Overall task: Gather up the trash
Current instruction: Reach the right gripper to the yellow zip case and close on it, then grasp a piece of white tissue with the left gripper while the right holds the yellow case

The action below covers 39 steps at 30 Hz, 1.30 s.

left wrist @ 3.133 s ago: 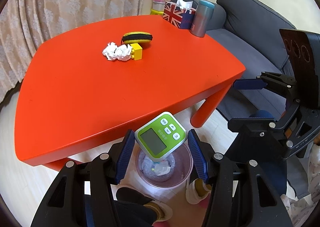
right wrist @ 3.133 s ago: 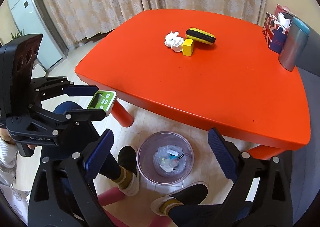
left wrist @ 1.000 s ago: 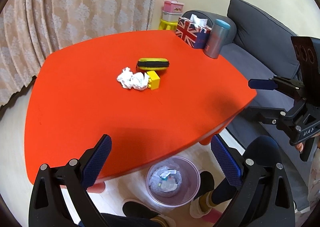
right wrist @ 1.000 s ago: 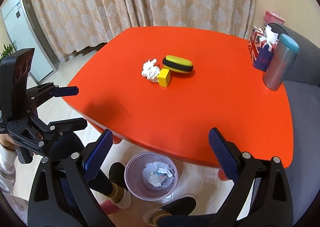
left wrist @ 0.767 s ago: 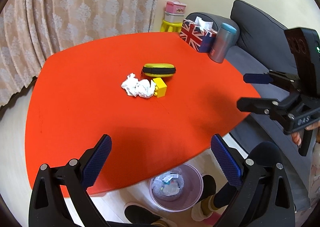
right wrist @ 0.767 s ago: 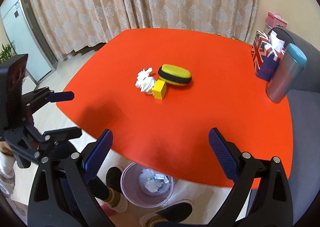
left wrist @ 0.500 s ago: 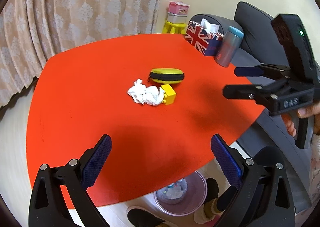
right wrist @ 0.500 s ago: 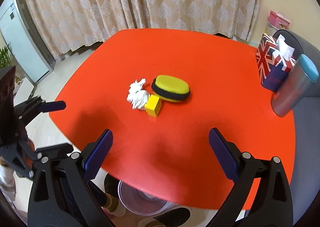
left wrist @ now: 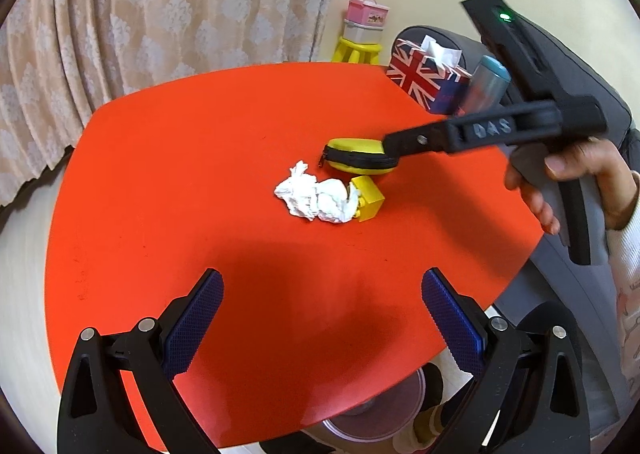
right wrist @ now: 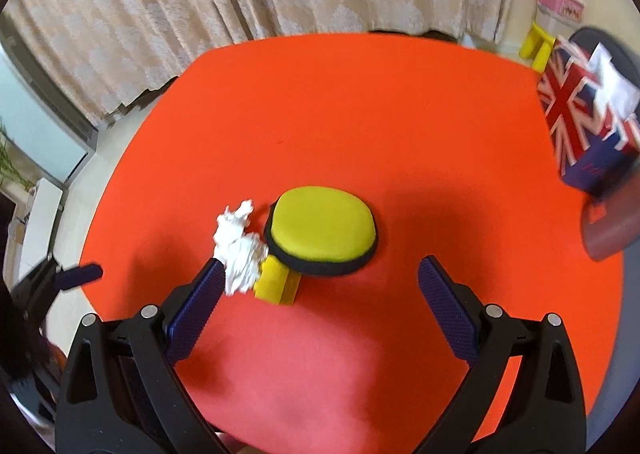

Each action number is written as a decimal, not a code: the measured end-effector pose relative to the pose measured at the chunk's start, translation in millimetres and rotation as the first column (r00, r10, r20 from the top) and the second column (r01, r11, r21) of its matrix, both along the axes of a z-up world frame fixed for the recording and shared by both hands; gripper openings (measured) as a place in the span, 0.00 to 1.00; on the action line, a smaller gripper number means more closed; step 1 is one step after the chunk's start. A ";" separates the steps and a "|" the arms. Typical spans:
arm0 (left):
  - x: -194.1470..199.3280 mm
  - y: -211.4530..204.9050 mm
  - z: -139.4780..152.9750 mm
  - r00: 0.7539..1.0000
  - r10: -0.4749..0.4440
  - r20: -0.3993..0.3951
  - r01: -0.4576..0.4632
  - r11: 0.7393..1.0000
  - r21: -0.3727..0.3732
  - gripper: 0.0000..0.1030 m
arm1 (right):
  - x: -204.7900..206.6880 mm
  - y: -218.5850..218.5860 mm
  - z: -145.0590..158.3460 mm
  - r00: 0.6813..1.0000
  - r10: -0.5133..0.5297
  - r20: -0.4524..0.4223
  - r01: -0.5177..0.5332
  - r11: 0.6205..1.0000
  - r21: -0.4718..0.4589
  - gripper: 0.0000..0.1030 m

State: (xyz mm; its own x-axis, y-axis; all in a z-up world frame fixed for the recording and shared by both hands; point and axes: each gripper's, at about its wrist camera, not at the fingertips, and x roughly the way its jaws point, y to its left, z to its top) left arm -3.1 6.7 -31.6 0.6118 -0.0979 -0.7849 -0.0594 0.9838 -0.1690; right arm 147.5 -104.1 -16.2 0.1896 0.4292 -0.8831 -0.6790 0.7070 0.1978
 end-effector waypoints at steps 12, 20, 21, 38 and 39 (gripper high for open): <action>7.3 13.2 -17.3 1.000 0.010 -0.022 -0.011 0.999 -0.039 0.93 | 29.5 26.8 -34.9 0.989 -0.053 -0.136 0.049 0.998 -0.031 0.93; 6.8 17.1 -23.1 0.999 0.016 -0.031 -0.018 0.998 -0.055 0.93 | 30.6 37.3 -45.5 0.987 -0.043 -0.158 0.037 0.998 -0.041 0.93; 7.2 18.4 -23.4 0.999 0.018 -0.032 -0.020 0.998 -0.056 0.93 | 32.0 38.3 -45.8 0.986 -0.042 -0.160 0.036 0.999 -0.040 0.92; 9.6 17.8 -25.4 0.999 0.014 -0.033 -0.016 0.998 -0.066 0.93 | 30.2 29.6 -40.5 0.990 -0.047 -0.130 0.048 0.999 0.004 0.75; 10.3 17.5 -24.9 0.999 0.013 -0.032 -0.016 0.998 -0.064 0.93 | 28.9 26.8 -38.0 0.991 -0.046 -0.125 0.048 0.999 0.009 0.75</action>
